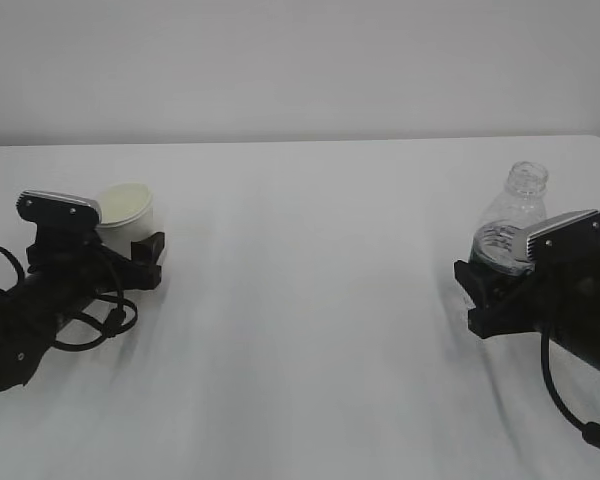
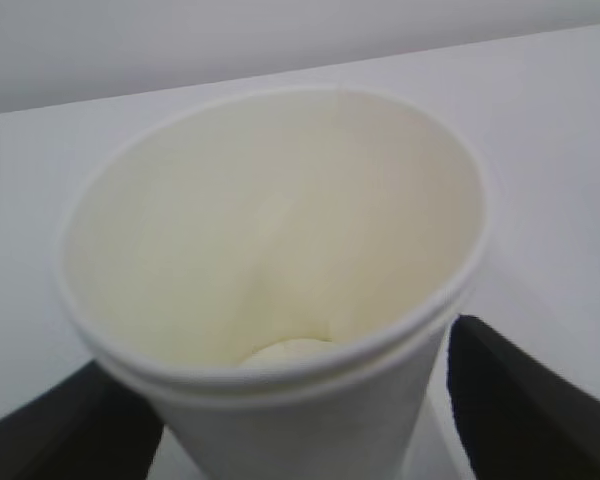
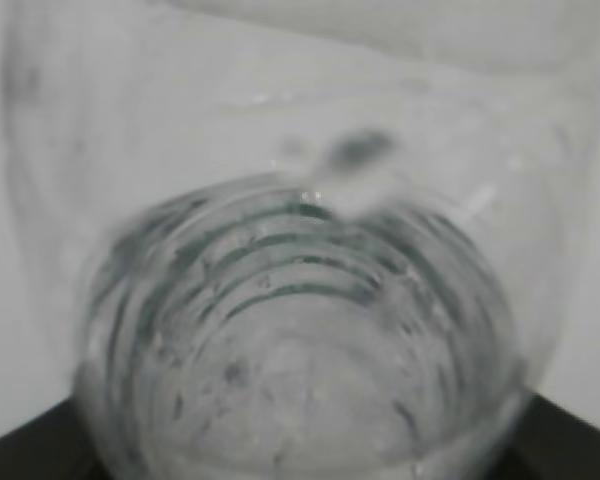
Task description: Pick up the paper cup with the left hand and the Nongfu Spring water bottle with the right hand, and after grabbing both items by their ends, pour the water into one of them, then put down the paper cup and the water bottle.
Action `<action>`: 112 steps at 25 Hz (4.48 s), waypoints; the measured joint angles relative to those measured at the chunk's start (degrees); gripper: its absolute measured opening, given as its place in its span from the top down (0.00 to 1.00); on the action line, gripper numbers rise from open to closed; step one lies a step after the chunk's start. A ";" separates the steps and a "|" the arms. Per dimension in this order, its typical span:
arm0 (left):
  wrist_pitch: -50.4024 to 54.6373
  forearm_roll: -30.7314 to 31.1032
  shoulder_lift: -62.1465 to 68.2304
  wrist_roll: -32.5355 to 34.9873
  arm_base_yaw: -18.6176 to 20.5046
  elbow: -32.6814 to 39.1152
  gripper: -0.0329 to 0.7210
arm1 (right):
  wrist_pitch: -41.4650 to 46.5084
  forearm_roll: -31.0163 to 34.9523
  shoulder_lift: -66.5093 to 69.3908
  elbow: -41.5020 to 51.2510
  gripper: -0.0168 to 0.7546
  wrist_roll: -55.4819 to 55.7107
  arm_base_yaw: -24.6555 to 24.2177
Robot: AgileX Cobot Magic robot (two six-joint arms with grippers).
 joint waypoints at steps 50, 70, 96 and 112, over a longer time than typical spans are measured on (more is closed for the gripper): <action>0.00 1.70 1.81 0.00 0.00 -3.87 0.32 | 0.00 0.00 0.00 0.00 0.36 0.00 0.00; 0.00 27.02 -8.72 -8.68 0.00 3.09 0.33 | 0.00 -0.74 0.00 0.00 0.36 0.00 0.00; 0.00 57.85 -8.76 -15.57 -0.40 3.09 0.33 | 0.00 -13.16 0.00 0.00 0.36 0.47 0.08; 0.00 57.53 -8.89 -15.57 -7.63 1.77 0.33 | 0.45 -13.73 -0.08 -2.96 0.36 0.98 5.56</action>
